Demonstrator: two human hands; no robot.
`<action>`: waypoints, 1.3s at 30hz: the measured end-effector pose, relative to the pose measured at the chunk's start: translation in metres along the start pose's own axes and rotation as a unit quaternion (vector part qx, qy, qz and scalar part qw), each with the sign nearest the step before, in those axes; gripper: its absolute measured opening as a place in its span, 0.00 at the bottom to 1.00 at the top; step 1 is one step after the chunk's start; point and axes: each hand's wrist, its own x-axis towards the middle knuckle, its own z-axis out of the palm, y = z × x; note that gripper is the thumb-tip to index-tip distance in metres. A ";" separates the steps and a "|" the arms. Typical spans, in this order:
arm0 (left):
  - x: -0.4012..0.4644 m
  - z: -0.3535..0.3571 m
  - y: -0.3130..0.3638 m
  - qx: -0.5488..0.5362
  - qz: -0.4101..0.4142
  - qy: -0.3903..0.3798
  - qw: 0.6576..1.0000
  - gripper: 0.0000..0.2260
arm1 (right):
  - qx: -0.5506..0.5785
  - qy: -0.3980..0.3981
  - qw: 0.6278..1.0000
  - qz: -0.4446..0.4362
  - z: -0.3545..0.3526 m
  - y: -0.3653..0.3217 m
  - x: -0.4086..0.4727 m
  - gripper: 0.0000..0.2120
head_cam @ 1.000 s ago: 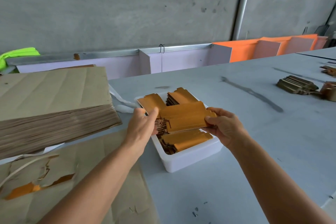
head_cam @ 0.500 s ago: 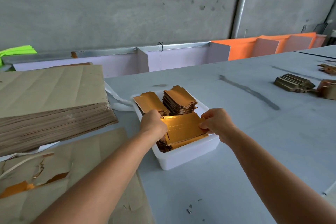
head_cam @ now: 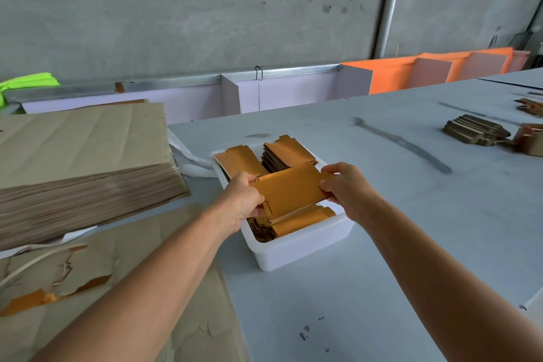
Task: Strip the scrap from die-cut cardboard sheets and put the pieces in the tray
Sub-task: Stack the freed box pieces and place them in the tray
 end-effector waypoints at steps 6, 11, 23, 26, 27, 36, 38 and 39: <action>0.000 0.006 -0.006 0.050 0.018 -0.008 0.999 0.13 | -0.045 0.010 0.999 0.000 0.009 0.010 -0.001 0.14; -0.002 0.007 -0.006 0.001 0.009 0.018 1.000 0.13 | 0.008 0.022 0.999 0.022 0.004 0.011 -0.003 0.15; -0.013 0.022 0.005 -0.194 -0.023 0.014 0.981 0.19 | 0.158 -0.047 0.984 0.071 0.023 -0.004 -0.024 0.04; -0.014 0.023 0.004 -0.143 -0.004 -0.019 0.990 0.17 | 0.114 -0.050 0.991 0.039 0.028 -0.005 -0.026 0.10; -0.013 0.021 0.004 -0.119 0.003 -0.020 0.993 0.14 | 0.106 -0.047 0.993 0.033 0.028 -0.006 -0.026 0.11; -0.017 0.024 0.006 0.021 0.042 -0.049 0.998 0.07 | 0.007 -0.069 0.998 0.014 0.041 -0.001 -0.036 0.13; -0.017 0.024 0.006 -0.004 0.022 -0.052 0.998 0.07 | 0.005 -0.075 0.997 0.025 0.036 -0.002 -0.037 0.12; -0.017 0.023 0.006 -0.022 0.011 -0.042 0.999 0.07 | 0.000 -0.072 0.997 0.025 0.033 -0.003 -0.037 0.13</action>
